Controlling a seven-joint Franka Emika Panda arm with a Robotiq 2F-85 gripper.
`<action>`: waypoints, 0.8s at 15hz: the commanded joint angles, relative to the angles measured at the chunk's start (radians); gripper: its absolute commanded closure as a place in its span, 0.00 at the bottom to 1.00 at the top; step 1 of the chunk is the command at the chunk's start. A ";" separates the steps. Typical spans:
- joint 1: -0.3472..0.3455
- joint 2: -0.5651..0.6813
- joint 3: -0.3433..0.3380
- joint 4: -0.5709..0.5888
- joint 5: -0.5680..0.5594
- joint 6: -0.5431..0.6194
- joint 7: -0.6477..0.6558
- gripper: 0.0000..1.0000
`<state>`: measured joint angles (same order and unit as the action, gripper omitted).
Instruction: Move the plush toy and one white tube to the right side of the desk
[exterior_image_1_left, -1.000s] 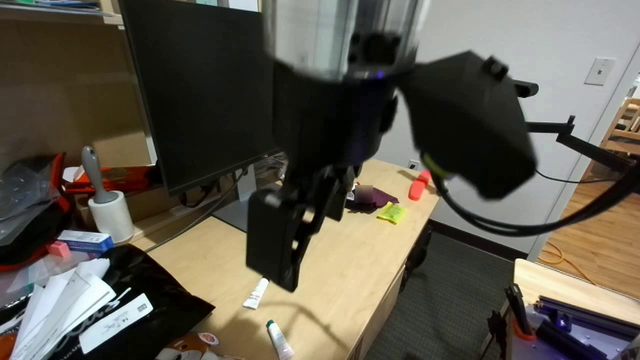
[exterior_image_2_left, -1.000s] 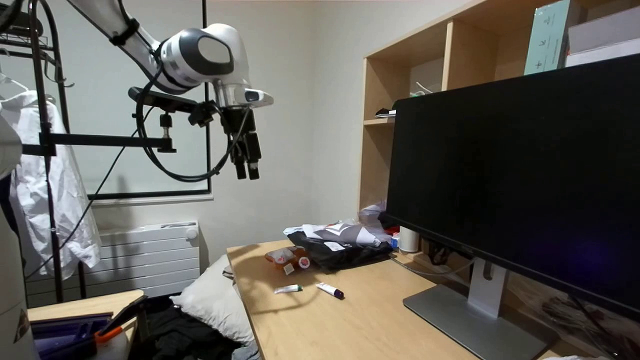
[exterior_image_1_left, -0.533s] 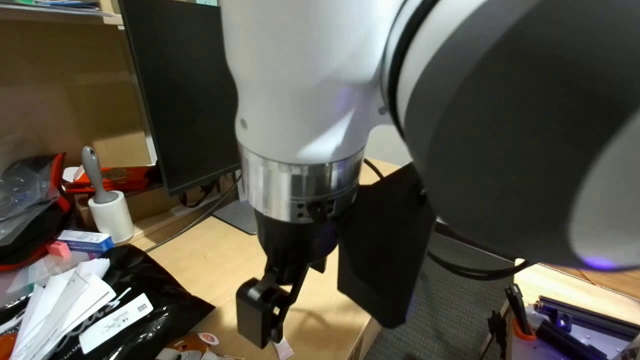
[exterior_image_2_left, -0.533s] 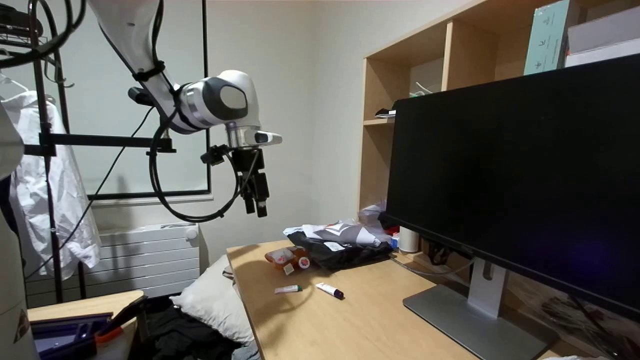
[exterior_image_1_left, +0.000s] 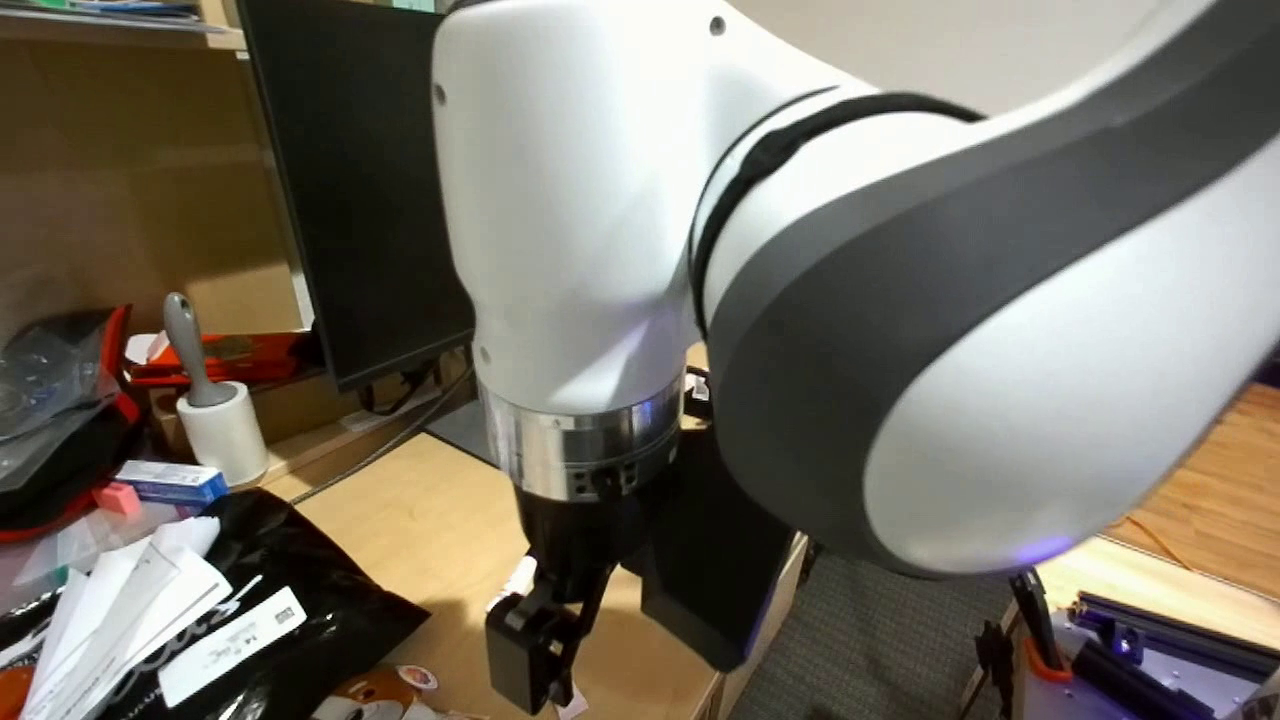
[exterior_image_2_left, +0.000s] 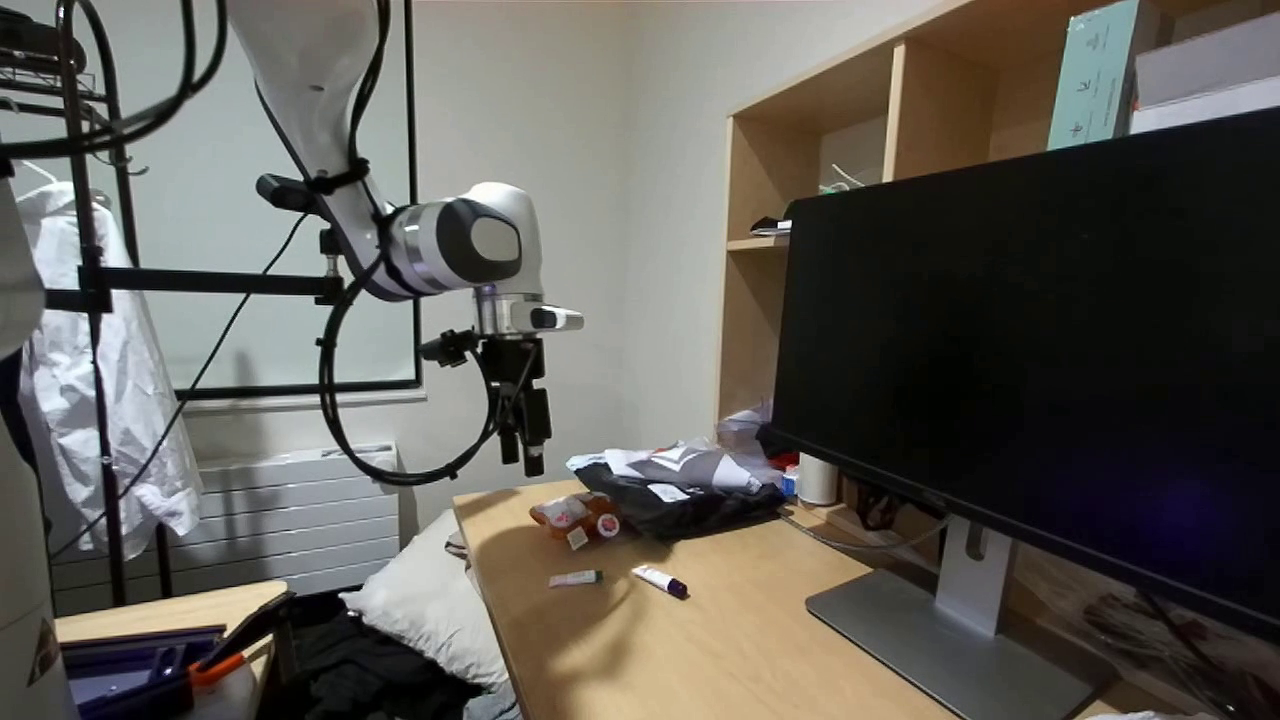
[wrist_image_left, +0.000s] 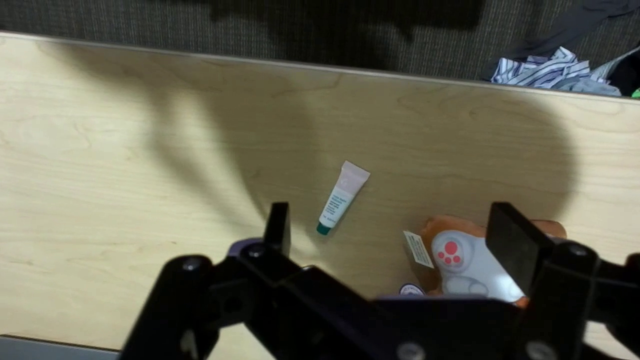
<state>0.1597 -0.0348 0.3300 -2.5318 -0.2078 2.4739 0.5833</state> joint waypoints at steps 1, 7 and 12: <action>0.029 0.036 -0.030 0.024 -0.026 0.003 0.053 0.00; 0.045 0.020 -0.052 0.013 0.002 -0.002 0.021 0.00; 0.046 0.020 -0.053 0.013 0.002 -0.002 0.021 0.00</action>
<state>0.1874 -0.0132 0.2955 -2.5192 -0.2079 2.4738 0.6068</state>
